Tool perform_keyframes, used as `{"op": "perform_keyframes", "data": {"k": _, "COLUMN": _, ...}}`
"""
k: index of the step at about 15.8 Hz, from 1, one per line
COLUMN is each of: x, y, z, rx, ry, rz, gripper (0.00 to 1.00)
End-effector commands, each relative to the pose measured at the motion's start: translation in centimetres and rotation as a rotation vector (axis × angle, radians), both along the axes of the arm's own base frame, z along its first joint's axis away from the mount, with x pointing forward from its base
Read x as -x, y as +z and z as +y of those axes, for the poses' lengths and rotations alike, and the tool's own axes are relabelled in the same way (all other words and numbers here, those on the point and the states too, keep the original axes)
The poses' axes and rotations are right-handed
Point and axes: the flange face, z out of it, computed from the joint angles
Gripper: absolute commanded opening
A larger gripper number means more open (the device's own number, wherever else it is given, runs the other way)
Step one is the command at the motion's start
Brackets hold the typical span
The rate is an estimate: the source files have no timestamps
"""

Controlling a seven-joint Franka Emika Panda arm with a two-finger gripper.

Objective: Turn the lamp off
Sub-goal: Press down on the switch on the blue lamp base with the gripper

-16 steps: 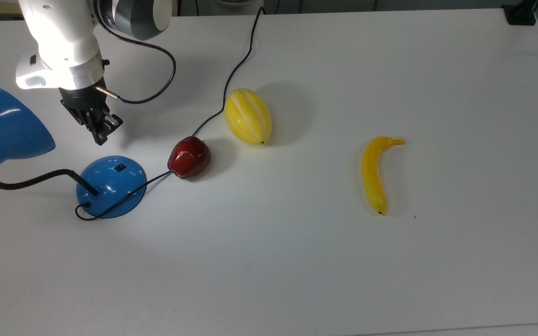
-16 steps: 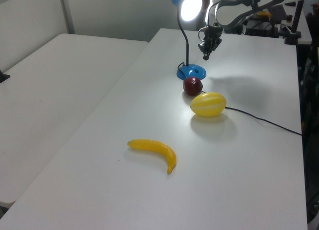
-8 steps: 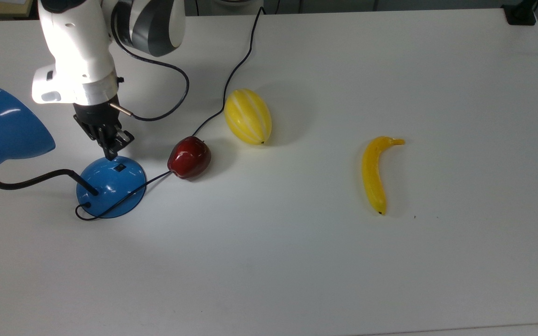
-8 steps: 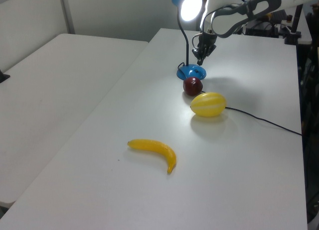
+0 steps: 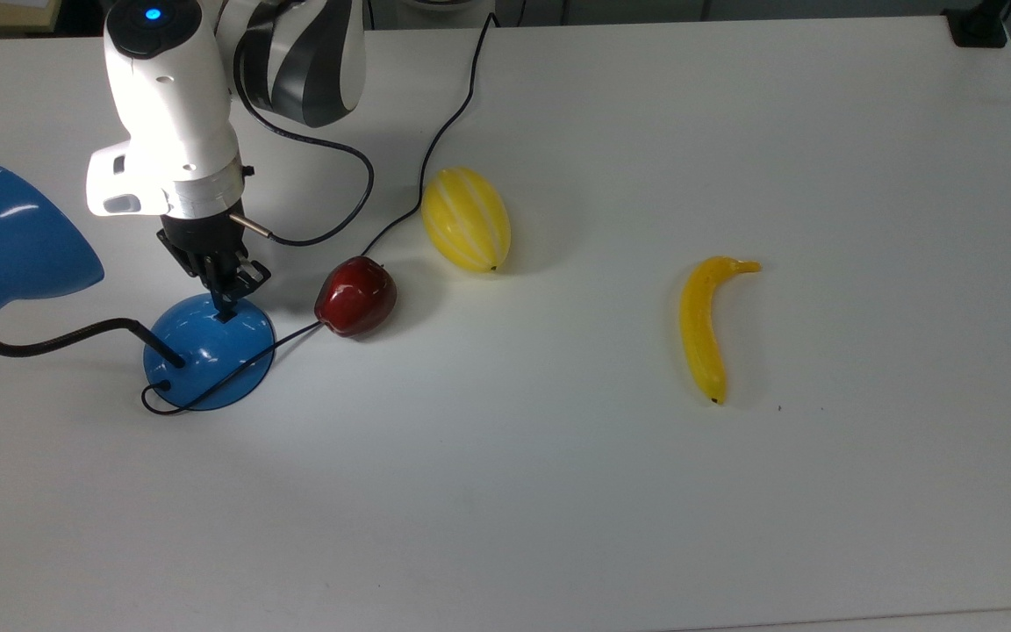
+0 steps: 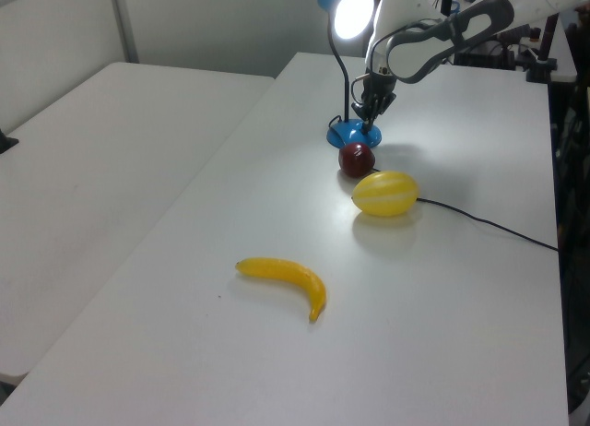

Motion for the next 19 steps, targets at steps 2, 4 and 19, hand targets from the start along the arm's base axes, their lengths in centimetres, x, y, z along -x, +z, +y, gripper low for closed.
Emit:
{"op": "perform_keyframes", "data": {"k": 2, "x": 0.0, "y": -1.0, "z": 0.3, "rx": 0.018, "ry": -0.010, "rz": 0.004, "gripper": 0.00}}
{"op": "perform_keyframes", "data": {"k": 4, "x": 0.1, "y": -1.3, "z": 0.4, "rx": 0.021, "ry": -0.006, "rz": 0.011, "gripper": 0.00}}
{"op": "perform_keyframes", "data": {"k": 19, "x": 0.9, "y": 0.5, "z": 1.1, "rx": 0.027, "ry": 0.008, "rz": 0.030, "gripper": 0.00}}
